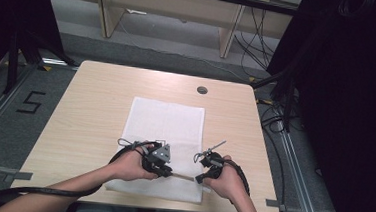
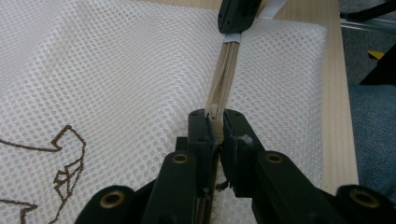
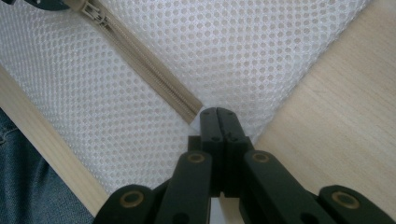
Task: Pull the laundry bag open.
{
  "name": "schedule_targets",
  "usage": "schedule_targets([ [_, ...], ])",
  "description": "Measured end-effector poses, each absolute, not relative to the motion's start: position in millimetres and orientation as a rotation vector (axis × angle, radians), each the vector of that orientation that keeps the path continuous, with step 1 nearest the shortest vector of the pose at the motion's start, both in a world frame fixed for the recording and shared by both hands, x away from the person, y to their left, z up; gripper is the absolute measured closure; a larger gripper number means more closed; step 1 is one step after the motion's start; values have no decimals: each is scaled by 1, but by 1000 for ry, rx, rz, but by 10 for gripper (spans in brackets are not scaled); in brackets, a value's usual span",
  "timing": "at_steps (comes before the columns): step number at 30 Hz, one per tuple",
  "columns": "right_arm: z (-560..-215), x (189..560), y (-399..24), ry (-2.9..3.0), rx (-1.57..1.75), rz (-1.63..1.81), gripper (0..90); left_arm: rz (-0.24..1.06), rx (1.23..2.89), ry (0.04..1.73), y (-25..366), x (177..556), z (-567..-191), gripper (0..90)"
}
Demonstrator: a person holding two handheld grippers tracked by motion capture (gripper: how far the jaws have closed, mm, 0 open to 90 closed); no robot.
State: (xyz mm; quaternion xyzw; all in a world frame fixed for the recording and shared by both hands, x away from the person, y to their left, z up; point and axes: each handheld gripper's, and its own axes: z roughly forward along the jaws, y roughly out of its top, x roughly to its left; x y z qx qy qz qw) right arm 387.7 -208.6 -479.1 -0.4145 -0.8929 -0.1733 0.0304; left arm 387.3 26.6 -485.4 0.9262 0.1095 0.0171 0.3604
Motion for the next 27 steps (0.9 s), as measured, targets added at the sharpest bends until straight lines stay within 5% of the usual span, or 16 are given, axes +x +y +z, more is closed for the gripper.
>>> schedule_targets([
  [27,-478,387,-208,-2736,-1295,-512,900,72,2413,324,56,391,-484,818],
])
